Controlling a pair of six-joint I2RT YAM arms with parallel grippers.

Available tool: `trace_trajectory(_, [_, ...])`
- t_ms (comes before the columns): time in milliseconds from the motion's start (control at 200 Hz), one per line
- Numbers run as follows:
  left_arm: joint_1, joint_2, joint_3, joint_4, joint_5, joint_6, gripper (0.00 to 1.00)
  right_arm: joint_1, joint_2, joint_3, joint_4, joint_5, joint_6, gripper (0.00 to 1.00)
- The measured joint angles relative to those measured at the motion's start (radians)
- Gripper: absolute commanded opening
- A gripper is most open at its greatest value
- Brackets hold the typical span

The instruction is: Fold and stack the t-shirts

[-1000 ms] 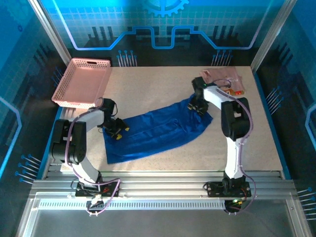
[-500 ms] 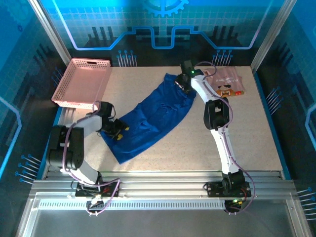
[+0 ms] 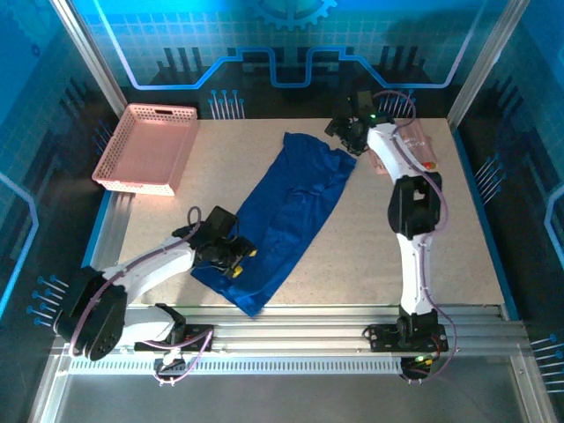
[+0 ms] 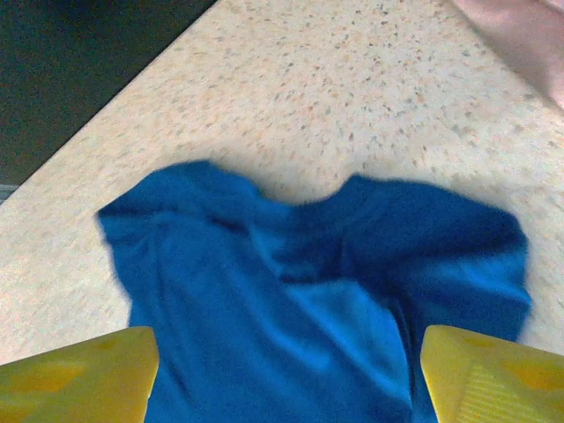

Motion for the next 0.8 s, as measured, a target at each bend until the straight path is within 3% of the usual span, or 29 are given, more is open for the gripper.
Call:
trace_trajectory(120, [0.0,-0.022,0.142,-0.077,-0.064,0.005,0.64,0.005,-0.2,-0.19,0.045,-0.005,-0.042,0.77])
trace_trajectory(250, [0.011,0.019,0.291,-0.087,-0.101,0.095,0.56,0.021,-0.274,-0.307,0.08,-0.044,-0.079,0.6])
trace_trajectory(430, [0.048,0.266,0.459,-0.066,-0.097,0.28,0.41,0.053,-0.24,-0.458,0.113,-0.095,-0.061,0.43])
trace_trajectory(610, [0.108,0.481,0.527,-0.055,-0.083,0.413,0.35,0.058,-0.157,-0.487,0.126,-0.093,-0.005,0.37])
trace_trajectory(800, [0.201,0.565,0.474,0.011,-0.037,0.468,0.34,0.079,-0.038,-0.418,0.106,-0.047,0.06,0.35])
